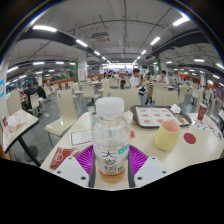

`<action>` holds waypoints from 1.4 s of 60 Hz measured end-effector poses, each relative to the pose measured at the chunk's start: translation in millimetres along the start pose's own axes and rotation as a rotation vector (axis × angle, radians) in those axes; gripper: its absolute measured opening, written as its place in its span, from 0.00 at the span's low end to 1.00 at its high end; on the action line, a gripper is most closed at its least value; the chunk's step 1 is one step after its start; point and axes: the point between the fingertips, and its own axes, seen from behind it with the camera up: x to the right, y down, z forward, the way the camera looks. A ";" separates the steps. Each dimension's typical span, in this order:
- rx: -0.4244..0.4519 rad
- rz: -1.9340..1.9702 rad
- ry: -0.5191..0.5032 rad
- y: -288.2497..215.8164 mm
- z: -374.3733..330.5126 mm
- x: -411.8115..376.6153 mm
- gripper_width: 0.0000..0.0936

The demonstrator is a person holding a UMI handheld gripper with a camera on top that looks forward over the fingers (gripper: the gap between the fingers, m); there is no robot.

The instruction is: Pour water

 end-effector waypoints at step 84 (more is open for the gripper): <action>0.233 0.460 -0.097 -230.4 30.0 257.0 0.47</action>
